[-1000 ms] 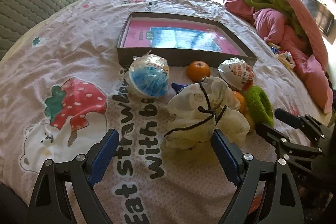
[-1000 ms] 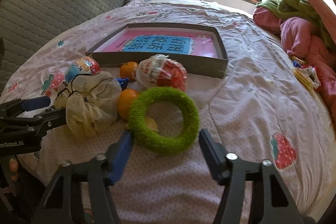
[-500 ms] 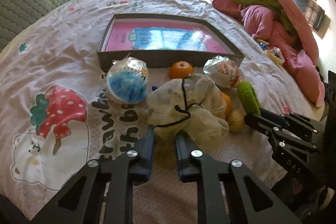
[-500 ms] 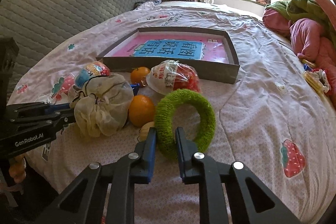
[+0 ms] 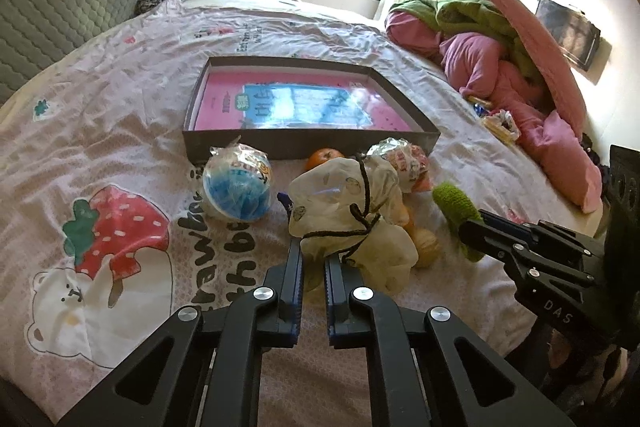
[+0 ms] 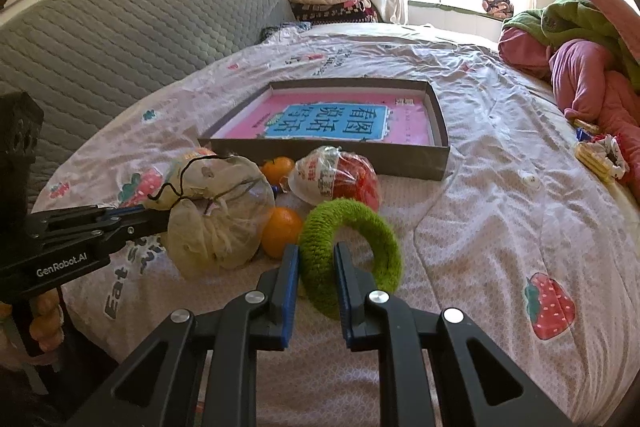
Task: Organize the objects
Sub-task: 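Close left tool on the mesh bag while right tool closes on the green ring, then carry the mesh bag with left tool while right tool carries the ring over the pink tray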
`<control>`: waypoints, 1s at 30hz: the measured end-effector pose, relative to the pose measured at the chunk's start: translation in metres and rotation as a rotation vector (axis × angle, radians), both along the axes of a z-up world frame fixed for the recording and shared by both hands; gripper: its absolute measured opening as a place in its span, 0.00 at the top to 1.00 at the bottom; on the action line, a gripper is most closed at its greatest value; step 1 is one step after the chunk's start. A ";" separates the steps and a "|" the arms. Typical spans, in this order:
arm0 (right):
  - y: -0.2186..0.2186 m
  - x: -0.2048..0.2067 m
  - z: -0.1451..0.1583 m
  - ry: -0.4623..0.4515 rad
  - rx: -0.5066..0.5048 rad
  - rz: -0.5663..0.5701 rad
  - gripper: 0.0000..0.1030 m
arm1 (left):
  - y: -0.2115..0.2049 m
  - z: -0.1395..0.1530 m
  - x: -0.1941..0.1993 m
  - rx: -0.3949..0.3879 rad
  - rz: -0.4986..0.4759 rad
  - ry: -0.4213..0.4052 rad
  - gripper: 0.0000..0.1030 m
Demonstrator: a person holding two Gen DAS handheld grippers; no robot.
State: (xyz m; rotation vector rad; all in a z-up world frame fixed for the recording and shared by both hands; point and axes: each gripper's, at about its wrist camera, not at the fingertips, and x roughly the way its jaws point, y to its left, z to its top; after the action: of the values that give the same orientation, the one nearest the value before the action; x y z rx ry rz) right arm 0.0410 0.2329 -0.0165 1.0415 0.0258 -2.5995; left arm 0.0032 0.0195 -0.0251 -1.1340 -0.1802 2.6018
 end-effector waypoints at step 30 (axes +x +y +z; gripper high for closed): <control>0.003 0.002 0.021 0.077 -0.056 0.012 0.86 | -0.008 0.025 0.005 0.042 0.004 0.057 0.92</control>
State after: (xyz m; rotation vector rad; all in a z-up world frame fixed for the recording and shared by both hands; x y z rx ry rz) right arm 0.0432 0.2356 0.0046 0.9186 -0.0216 -2.6133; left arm 0.0082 0.0118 -0.0004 -1.0448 -0.2239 2.6176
